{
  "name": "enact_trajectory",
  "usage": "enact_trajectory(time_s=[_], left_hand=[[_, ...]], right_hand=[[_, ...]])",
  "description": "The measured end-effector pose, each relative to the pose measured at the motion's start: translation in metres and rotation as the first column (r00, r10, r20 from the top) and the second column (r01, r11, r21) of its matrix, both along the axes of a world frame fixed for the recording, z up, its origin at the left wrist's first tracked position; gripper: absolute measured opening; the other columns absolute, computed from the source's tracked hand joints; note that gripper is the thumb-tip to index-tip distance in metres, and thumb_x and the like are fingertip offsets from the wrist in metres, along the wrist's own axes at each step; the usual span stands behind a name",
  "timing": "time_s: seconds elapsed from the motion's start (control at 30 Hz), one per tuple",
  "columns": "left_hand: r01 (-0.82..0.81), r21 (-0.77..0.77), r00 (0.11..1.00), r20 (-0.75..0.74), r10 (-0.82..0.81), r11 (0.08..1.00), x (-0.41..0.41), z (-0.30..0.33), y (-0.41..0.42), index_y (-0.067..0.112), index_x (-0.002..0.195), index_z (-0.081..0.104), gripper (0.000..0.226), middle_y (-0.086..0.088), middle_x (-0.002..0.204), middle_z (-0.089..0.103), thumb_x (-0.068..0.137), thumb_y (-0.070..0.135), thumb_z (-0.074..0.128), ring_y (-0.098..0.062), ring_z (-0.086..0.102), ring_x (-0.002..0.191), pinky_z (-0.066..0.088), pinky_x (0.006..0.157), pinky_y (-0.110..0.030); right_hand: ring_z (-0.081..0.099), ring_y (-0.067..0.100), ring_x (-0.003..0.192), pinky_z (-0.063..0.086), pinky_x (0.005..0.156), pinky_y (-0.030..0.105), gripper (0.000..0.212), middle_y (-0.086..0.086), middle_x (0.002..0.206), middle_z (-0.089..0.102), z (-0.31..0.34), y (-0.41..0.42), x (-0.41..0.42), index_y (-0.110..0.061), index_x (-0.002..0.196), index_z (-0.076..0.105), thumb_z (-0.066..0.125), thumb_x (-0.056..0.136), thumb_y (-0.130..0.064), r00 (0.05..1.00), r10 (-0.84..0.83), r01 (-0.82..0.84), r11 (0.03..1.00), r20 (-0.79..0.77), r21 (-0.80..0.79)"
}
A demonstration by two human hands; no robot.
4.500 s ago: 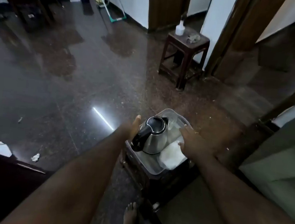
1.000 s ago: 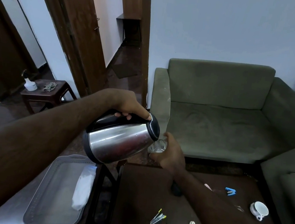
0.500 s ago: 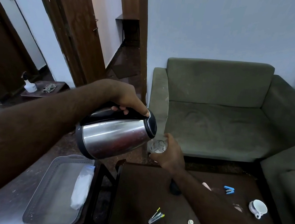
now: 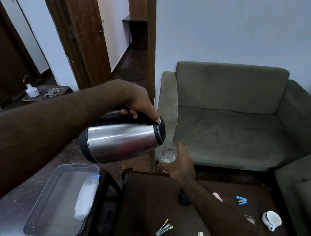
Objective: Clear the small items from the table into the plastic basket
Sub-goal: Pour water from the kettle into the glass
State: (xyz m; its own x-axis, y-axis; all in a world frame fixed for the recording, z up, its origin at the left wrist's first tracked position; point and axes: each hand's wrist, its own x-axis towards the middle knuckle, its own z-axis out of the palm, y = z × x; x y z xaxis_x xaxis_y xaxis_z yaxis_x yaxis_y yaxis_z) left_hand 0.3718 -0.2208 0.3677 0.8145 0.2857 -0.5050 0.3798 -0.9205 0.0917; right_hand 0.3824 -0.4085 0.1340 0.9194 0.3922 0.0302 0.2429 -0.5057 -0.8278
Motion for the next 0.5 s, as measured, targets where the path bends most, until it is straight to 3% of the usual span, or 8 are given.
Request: enact_trajectory(time_s=[0.37,0.5], left_hand=[[-0.007,0.034,1.000,0.001,0.007,0.999,0.001,0.015,-0.008,0.017,0.041,0.062,0.058,0.001,0.040,0.058,0.071,0.065,0.073,-0.014,0.047,0.031,0.042,0.048,-0.024],[-0.002,0.055,1.000,-0.010,0.003,0.999,0.000,0.020,-0.012,0.016,0.055,0.063,0.052,0.002,0.040,0.056,0.073,0.064,0.072,-0.014,0.047,0.033,0.043,0.052,-0.025]], right_hand=[[0.062,0.018,0.107,0.055,0.087,0.036,0.086,-0.001,0.117,0.063,-0.003,-0.003,0.004,-0.020,0.129,0.050,0.089,0.053,-0.029,0.998,-0.012,0.011,1.000,-0.061,-0.018],[0.063,0.016,0.100,0.055,0.081,0.032,0.079,-0.003,0.110,0.064,-0.002,-0.004,0.003,-0.022,0.124,0.052,0.089,0.054,-0.029,0.999,-0.012,0.012,1.000,-0.044,-0.012]])
